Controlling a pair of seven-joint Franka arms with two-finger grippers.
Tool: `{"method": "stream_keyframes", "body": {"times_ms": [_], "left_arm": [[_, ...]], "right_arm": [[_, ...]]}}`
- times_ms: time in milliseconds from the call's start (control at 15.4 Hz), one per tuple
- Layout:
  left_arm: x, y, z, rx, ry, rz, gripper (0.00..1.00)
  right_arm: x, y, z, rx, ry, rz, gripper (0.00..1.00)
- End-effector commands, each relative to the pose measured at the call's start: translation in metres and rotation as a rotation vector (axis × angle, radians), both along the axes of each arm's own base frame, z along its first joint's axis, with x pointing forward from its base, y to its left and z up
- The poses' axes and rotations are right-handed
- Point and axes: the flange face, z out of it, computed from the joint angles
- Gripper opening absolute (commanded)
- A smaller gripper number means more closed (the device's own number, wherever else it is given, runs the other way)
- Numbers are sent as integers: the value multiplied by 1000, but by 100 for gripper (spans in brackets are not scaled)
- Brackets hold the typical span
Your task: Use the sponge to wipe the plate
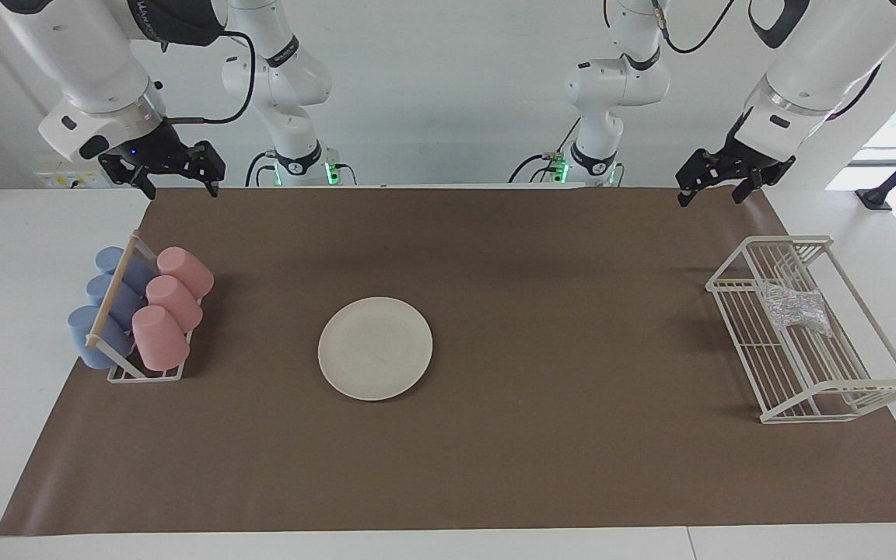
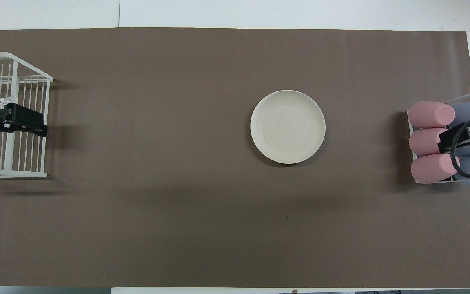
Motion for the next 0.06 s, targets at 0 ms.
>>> {"method": "stream_keyframes", "body": {"times_ms": [0], "left_arm": [[-4, 2, -1, -3, -3, -10, 100]], "right_arm": [[-4, 0, 3, 1, -17, -1, 100]]}}
